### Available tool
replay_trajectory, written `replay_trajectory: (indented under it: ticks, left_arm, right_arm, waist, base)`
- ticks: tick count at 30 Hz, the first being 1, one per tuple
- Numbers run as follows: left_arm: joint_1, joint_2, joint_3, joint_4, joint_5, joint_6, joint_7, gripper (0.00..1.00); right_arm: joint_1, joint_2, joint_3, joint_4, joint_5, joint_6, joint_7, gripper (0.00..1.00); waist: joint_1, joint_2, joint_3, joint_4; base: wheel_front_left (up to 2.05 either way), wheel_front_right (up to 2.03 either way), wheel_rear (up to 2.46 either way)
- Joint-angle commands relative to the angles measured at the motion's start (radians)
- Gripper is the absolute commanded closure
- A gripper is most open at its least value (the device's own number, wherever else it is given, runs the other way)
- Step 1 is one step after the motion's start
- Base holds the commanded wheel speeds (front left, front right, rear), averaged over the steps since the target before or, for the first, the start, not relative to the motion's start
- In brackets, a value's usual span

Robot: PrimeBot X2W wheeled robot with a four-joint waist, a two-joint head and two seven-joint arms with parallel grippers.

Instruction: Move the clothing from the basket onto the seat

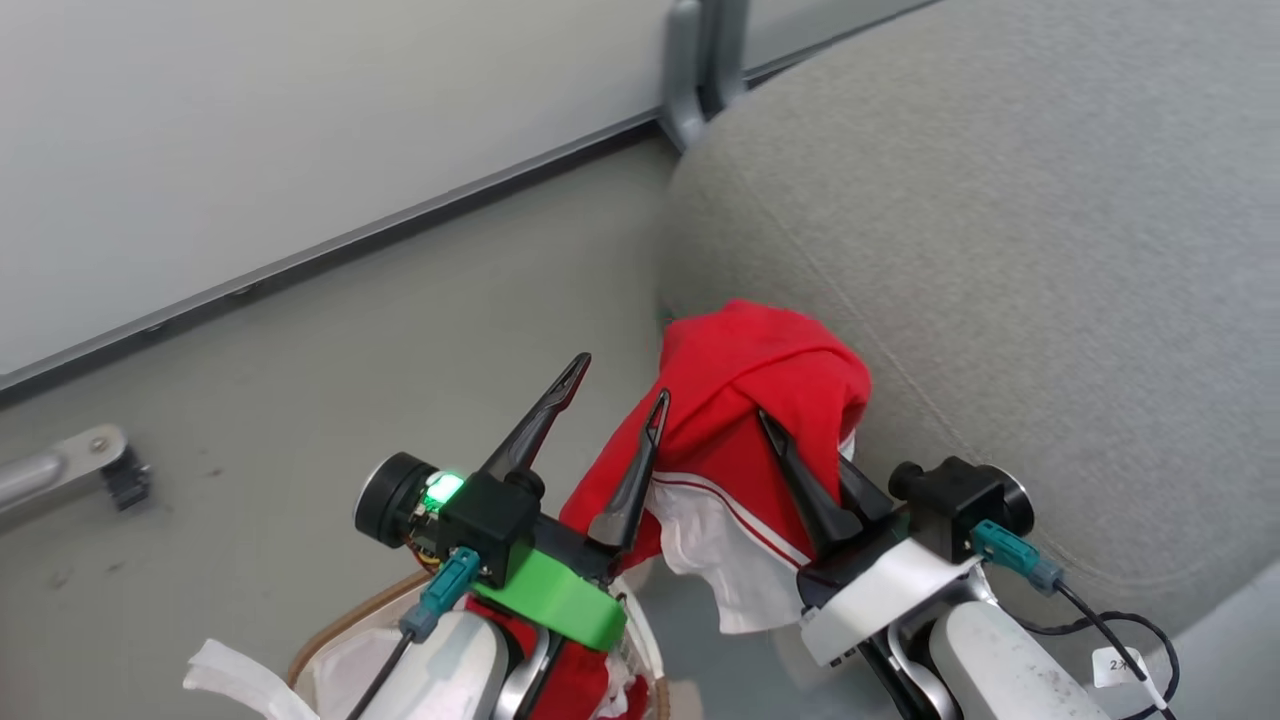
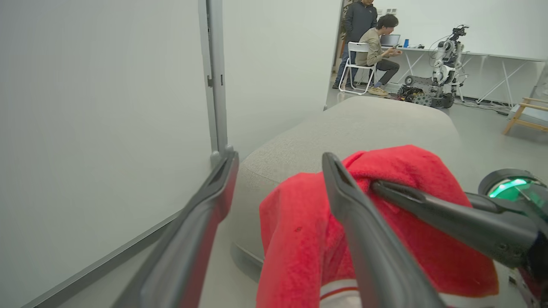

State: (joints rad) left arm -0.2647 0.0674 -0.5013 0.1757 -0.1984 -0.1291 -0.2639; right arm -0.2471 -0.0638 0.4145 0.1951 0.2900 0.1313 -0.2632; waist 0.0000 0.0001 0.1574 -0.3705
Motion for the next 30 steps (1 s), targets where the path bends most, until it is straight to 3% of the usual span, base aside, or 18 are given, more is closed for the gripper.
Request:
replay_trajectory:
  ticks: [1,7,16,30]
  left_arm:
    - [-0.015,0.010,0.003,0.003,0.002,-0.003,-0.001,0.00]
    - [-0.020,0.019,-0.002,0.006,0.005,-0.003,-0.001,0.00]
    - [-0.041,0.048,-0.014,0.006,0.013,-0.003,-0.001,0.00]
    - [-0.138,0.131,-0.070,0.009,0.026,-0.003,-0.001,0.00]
  right_arm:
    - [0.014,0.003,-0.011,-0.005,0.003,-0.001,-0.002,1.00]
    - [0.023,0.008,-0.058,-0.011,0.010,-0.001,-0.002,1.00]
    - [-0.058,-0.001,-0.146,-0.048,-0.013,-0.001,-0.002,1.00]
    - [-0.432,-0.168,-0.293,0.047,-0.031,-0.001,-0.002,1.00]
  waist:
    - [0.0000,-0.0001,0.025,-0.100]
    - [0.0000,-0.0001,0.053,-0.139]
    - [0.0000,-0.0001,0.143,-0.128]
    - [0.0000,-0.0001,0.331,-0.041]
  base:
    - [0.00,0.00,0.00]
    - [0.00,0.00,0.00]
    - [0.00,0.00,0.00]
    - [0.00,0.00,0.00]
